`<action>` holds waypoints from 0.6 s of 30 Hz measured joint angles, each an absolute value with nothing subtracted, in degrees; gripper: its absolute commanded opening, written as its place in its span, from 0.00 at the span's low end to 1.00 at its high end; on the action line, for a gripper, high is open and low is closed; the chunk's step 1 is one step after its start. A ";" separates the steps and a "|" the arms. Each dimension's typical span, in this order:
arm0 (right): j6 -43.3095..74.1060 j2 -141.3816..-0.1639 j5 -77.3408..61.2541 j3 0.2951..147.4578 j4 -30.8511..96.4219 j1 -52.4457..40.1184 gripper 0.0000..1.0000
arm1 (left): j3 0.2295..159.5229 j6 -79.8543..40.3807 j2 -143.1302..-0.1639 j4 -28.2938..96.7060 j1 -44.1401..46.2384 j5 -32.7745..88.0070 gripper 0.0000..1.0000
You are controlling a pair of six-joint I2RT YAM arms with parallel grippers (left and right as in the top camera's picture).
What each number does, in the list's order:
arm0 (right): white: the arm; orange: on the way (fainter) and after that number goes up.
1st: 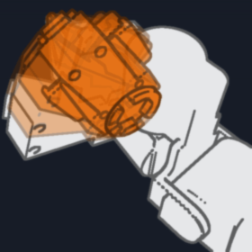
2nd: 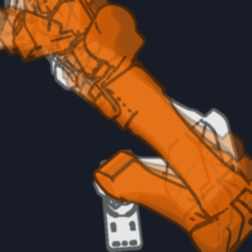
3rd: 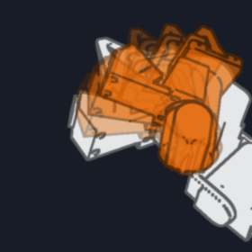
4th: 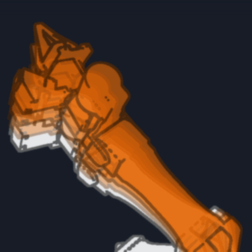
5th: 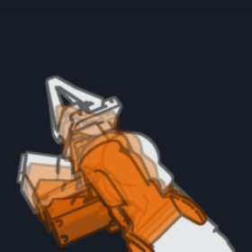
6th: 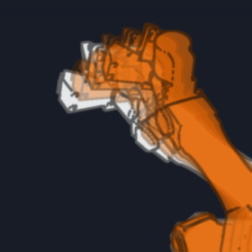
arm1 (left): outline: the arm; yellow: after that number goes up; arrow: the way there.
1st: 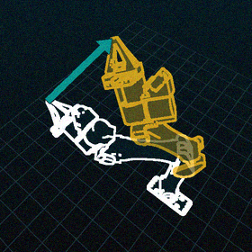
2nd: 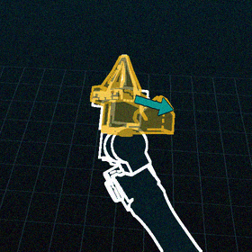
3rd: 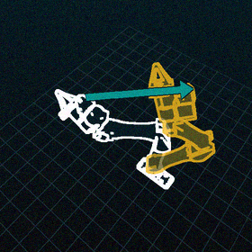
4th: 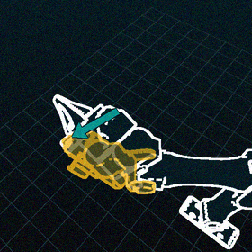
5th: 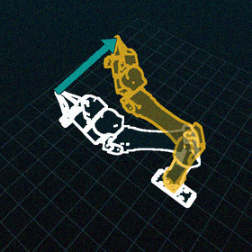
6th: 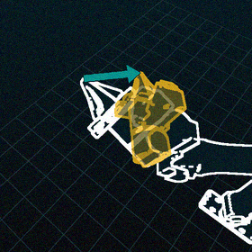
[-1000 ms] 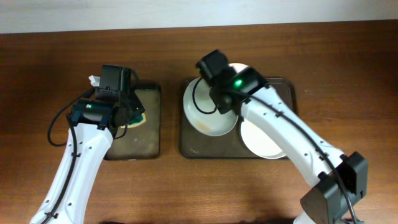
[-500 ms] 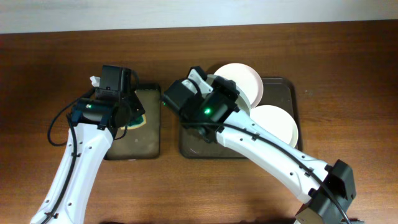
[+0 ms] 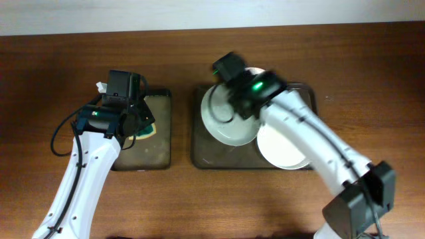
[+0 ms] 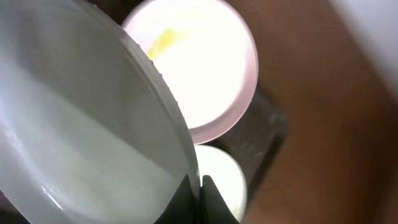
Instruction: Clean dirty plates on tray and stack at the side
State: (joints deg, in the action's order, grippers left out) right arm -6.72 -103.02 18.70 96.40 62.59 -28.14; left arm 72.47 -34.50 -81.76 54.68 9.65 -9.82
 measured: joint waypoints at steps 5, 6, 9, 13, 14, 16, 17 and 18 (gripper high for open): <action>-5.30 -103.07 -1.74 96.42 63.64 -6.33 0.04 | 72.47 -34.48 -81.76 54.70 9.65 -9.82 0.00; -4.99 -103.13 -4.78 96.42 63.88 -1.91 0.04 | 72.47 -34.48 -81.76 54.70 9.65 -9.80 0.00; -4.58 -103.26 -10.94 95.07 62.98 10.37 0.04 | 72.47 -34.48 -81.76 54.72 9.65 -9.82 0.00; -4.38 -103.88 -14.61 87.57 56.66 24.40 0.04 | 72.47 -34.48 -81.76 54.68 9.65 -9.82 0.00; -4.29 -103.96 -14.94 85.80 55.02 26.76 0.04 | 72.47 -34.48 -81.76 54.65 9.65 -9.82 0.00; -2.57 -104.31 -15.38 82.04 51.29 31.99 0.04 | 72.47 -34.48 -81.76 54.59 9.65 -9.80 0.00; -0.58 -104.33 -15.55 79.59 48.56 35.27 0.04 | 72.47 -34.48 -81.76 54.57 9.65 -9.80 0.00; 1.17 -104.42 -15.64 78.04 46.92 37.65 0.04 | 72.47 -34.50 -81.76 54.54 9.65 -9.80 0.00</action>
State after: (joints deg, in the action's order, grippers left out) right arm 1.17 -104.42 -15.64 78.04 46.92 37.65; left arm 72.47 -34.50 -81.76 54.54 9.65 -9.80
